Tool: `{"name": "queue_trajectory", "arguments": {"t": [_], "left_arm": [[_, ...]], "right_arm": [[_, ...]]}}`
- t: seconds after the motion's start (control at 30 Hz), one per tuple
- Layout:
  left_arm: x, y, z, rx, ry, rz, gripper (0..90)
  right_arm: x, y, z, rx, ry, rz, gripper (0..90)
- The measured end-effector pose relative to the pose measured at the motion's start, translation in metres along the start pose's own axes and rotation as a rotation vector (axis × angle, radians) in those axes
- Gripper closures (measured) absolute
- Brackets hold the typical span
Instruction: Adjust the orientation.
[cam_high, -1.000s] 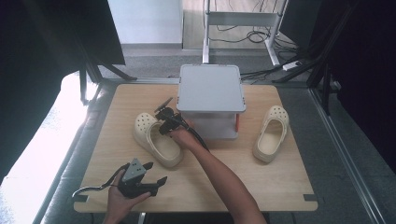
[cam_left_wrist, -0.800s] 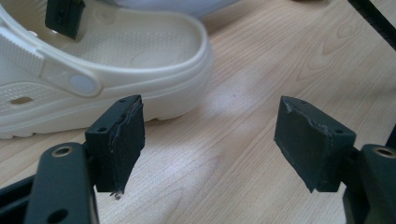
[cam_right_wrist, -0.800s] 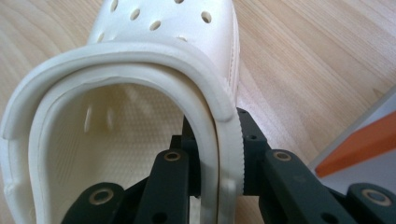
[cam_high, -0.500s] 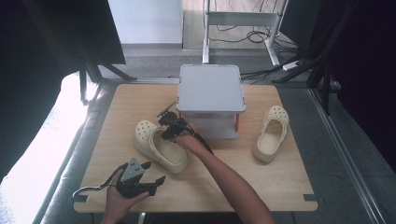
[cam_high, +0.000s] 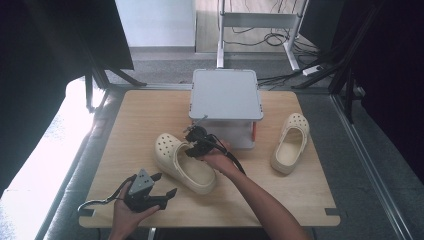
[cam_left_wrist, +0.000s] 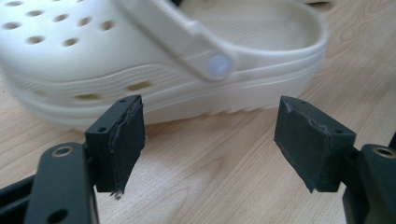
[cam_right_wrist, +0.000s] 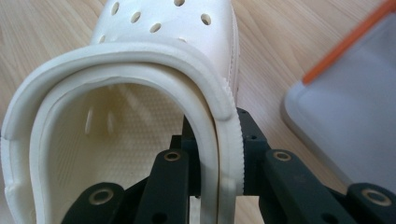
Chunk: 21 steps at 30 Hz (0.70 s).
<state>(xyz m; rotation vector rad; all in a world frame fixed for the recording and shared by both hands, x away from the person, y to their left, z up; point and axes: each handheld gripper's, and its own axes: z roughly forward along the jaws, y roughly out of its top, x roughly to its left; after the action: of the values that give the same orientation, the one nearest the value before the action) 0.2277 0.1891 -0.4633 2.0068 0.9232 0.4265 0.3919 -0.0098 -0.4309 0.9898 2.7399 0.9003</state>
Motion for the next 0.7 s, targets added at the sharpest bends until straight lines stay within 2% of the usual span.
{"name": "queue_trajectory", "arguments": {"t": [0.27,0.3,0.4,0.5,0.53,0.57,0.6,0.7], "left_arm": [[-0.001,0.000,0.002,0.004,-0.003,-0.005,25.0],[0.000,0.000,0.002,0.005,-0.002,-0.002,25.0],[0.000,0.000,0.002,0.002,-0.002,-0.004,25.0],[-0.001,0.000,0.002,0.004,-0.004,-0.004,25.0],[-0.001,0.000,0.003,0.005,-0.005,-0.003,25.0],[0.000,0.000,0.004,0.006,-0.005,-0.003,25.0],[0.000,0.000,0.004,0.006,-0.005,-0.003,25.0],[0.001,0.001,0.006,0.009,-0.001,-0.001,25.1]], "right_arm": [[-0.008,-0.028,-0.021,-0.026,-0.001,0.039,77.6],[-0.010,-0.038,-0.027,-0.035,-0.011,0.060,77.6],[-0.012,-0.045,-0.032,-0.033,-0.017,0.071,77.6],[-0.014,-0.063,-0.042,-0.043,-0.025,0.100,77.6],[-0.014,-0.063,-0.042,-0.043,-0.025,0.100,77.6],[-0.016,-0.074,-0.045,-0.046,-0.027,0.121,77.6],[-0.016,-0.074,-0.045,-0.046,-0.027,0.121,77.6],[-0.018,-0.093,-0.048,-0.043,-0.034,0.156,77.5]]}}
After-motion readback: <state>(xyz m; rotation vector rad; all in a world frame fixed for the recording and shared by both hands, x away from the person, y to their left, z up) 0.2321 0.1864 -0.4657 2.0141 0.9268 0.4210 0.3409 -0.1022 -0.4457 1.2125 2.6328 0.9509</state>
